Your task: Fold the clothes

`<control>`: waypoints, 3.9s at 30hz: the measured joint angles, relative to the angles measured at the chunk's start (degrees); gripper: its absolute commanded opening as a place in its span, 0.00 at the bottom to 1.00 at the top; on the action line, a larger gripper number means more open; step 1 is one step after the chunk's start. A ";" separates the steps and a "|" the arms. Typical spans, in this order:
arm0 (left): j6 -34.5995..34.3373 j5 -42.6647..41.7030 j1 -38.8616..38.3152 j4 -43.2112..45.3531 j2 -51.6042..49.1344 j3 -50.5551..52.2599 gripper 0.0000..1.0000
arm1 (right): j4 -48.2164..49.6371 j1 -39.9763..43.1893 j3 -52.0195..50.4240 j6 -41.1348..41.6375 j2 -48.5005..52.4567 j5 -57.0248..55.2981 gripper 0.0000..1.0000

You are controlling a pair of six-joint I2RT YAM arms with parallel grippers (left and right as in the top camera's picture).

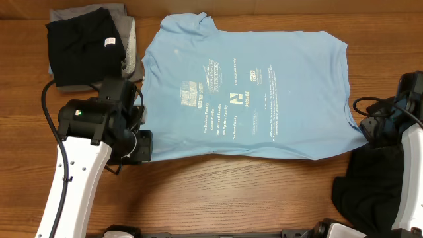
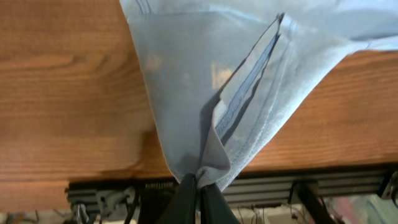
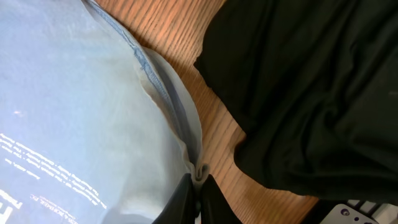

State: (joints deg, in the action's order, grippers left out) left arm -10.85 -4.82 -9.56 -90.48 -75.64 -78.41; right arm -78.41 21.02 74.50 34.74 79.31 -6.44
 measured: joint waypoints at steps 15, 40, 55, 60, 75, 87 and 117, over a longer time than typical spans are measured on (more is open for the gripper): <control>-3.72 -2.01 0.00 -1.22 8.87 9.44 0.04 | -2.08 1.03 -0.02 2.84 -0.02 -0.44 0.04; -5.55 2.05 0.00 19.04 7.02 9.73 0.04 | 9.64 1.03 -0.04 2.91 1.01 2.19 0.06; -5.55 7.34 0.00 37.75 -8.44 9.79 0.04 | 20.52 1.03 -0.07 2.71 9.03 7.56 0.04; -5.53 9.46 0.00 43.04 -12.83 9.81 0.04 | 23.61 1.01 -0.07 2.75 10.49 8.55 0.04; -5.53 13.27 2.29 54.51 -15.41 9.84 0.04 | 28.85 0.81 -0.07 3.74 13.84 9.09 0.04; -4.13 13.53 2.60 62.45 -16.15 9.84 0.05 | 35.32 -0.76 -0.07 3.85 22.27 9.05 0.04; 0.68 10.38 2.60 39.54 -23.65 0.20 0.28 | 21.68 -0.07 10.14 -10.34 23.71 13.03 0.39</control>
State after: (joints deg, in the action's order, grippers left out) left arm -10.17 5.56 -6.96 -50.94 -99.29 -78.22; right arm -56.73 20.95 84.64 24.40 103.02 6.59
